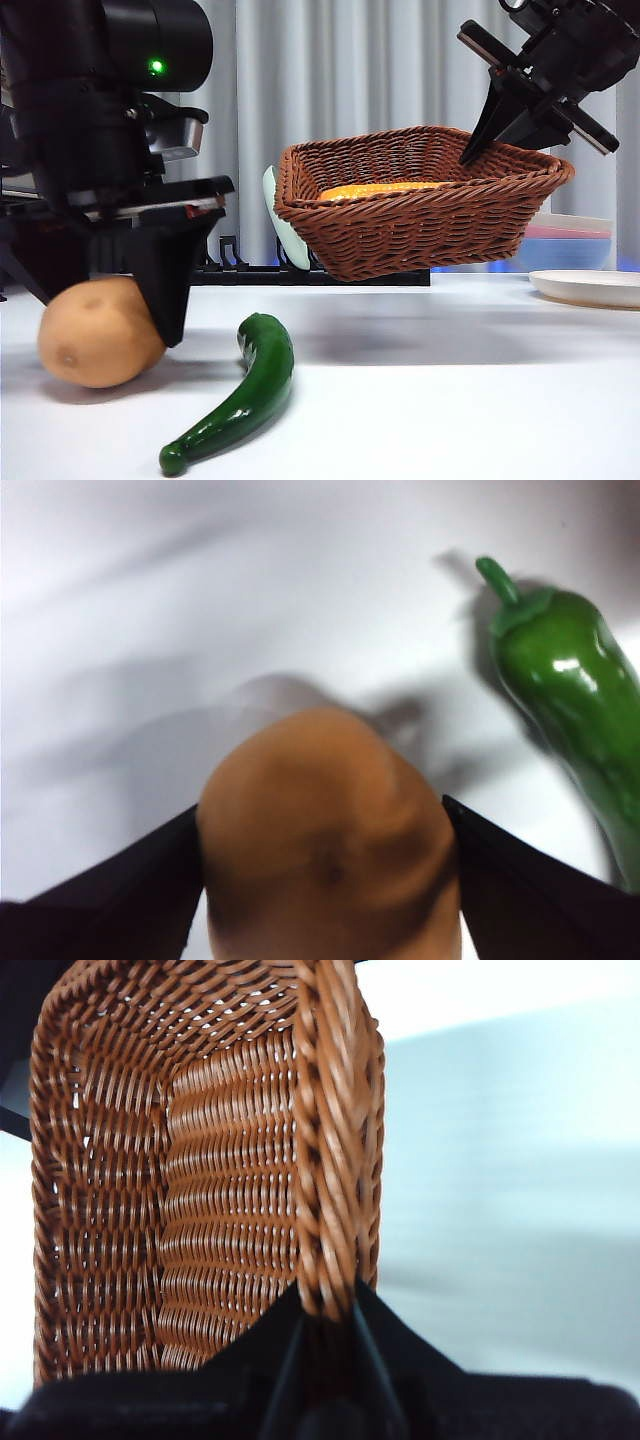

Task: Pick up the basket,pick up the corn from the table,pick up the potato from the table,pick up the cucumber from the table,put all items into the basket

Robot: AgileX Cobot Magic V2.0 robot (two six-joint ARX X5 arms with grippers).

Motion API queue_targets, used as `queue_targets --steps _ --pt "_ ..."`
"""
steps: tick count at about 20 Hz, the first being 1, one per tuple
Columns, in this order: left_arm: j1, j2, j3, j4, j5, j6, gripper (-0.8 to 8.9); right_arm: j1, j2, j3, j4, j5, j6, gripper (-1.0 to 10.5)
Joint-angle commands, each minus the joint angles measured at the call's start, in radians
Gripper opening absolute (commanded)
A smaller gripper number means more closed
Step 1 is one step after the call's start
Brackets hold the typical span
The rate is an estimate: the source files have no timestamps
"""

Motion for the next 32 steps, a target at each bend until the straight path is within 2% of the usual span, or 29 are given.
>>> queue_targets --steps 1,4,6,8,10,12,16,18,21,22,23,24,25,26,30,32 --pt "-0.008 -0.108 -0.005 -0.083 0.046 0.015 -0.08 0.000 -0.001 0.005 0.015 -0.010 0.003 -0.2" --pt "-0.039 -0.332 0.001 -0.116 0.110 -0.016 -0.08 0.001 -0.001 0.005 0.015 -0.010 0.003 -0.2" --pt "-0.057 -0.448 0.037 -0.029 0.106 -0.049 -0.08 0.002 -0.001 0.005 0.015 -0.010 0.003 -0.2" --pt "-0.063 -0.471 0.112 0.086 0.097 -0.060 -0.08 0.005 -0.001 0.005 0.015 -0.010 0.004 -0.2" --pt "-0.063 -0.419 0.193 0.196 0.064 -0.038 -0.08 0.019 -0.001 0.005 0.007 -0.010 0.004 -0.2" --pt "-0.062 -0.314 0.276 0.240 0.047 -0.008 -0.08 0.032 -0.001 0.005 -0.003 -0.010 0.004 -0.2" --pt "-0.064 -0.056 0.418 0.245 0.053 0.013 -0.08 0.058 -0.001 0.005 -0.004 -0.015 0.008 -0.2" --pt "-0.066 0.056 0.455 0.249 0.055 0.012 -0.08 0.062 -0.001 0.005 -0.003 -0.058 0.008 -0.2" --pt "-0.065 0.163 0.459 0.253 0.055 0.012 0.00 0.062 -0.001 0.005 -0.004 -0.062 0.008 -0.2" --pt "-0.065 0.182 0.459 0.242 0.055 0.012 0.21 0.062 -0.001 0.005 -0.004 -0.062 0.008 -0.2" --pt "-0.065 0.190 0.459 0.233 0.055 0.012 1.37 0.062 -0.001 0.005 -0.004 -0.062 0.008 -0.2" --pt "-0.066 0.190 0.459 0.232 0.054 0.014 3.76 0.062 -0.001 0.005 -0.004 -0.062 0.008 -0.2" --pt "-0.070 0.190 0.459 0.239 0.055 0.014 5.68 0.062 -0.001 0.005 -0.004 -0.062 0.008 -0.2" --pt "-0.073 0.190 0.459 0.247 0.056 0.014 6.04 0.062 -0.001 0.005 -0.004 -0.062 0.008 -0.2" --pt "-0.072 0.190 0.460 0.243 0.107 0.011 6.03 0.061 -0.001 0.005 -0.004 -0.062 0.008 -0.2" --pt "-0.072 0.188 0.492 0.193 0.131 0.011 6.02 0.061 -0.001 0.005 -0.004 -0.062 0.008 -0.2"
